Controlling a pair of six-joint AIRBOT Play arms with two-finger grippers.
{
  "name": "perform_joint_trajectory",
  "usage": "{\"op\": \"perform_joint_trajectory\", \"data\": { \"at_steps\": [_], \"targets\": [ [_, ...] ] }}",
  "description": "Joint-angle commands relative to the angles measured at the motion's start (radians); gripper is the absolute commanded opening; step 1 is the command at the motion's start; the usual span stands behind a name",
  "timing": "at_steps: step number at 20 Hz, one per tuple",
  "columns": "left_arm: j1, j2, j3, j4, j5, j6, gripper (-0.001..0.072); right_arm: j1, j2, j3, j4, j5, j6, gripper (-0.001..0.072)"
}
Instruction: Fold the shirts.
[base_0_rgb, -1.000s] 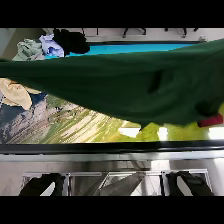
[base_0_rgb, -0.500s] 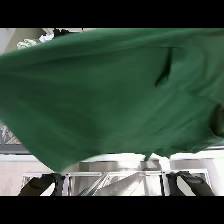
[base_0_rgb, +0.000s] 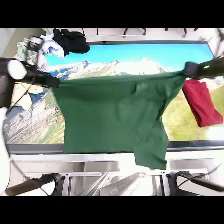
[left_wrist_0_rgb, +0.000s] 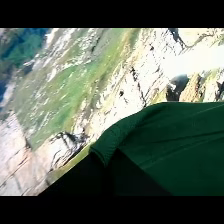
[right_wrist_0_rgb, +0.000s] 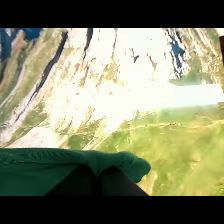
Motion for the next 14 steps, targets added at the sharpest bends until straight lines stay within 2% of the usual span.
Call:
{"op": "perform_joint_trajectory", "data": {
  "at_steps": [1,5,9,11,14],
  "targets": [
    [0.014,-0.185,-0.018,-0.100,0.114,0.032,0.0012,0.004,-0.163,-0.071,0.109,-0.172,-0.074,0.0027],
    [0.019,-0.250,-0.018,-0.037,0.118,0.026,0.0012,0.005,-0.223,-0.071,0.156,-0.275,-0.086,0.0027],
    [0.048,-0.250,0.050,-0.022,0.076,0.004,0.0012,0.023,-0.228,-0.071,0.177,-0.314,-0.115,0.0027],
    [0.049,-0.250,0.086,-0.023,0.029,0.003,0.0012,0.017,-0.226,-0.071,0.175,-0.264,-0.101,0.0027],
    [0.029,-0.250,0.091,-0.022,-0.094,0.003,0.0013,-0.004,-0.226,-0.071,0.157,-0.071,-0.043,0.0027]
  ]
}}
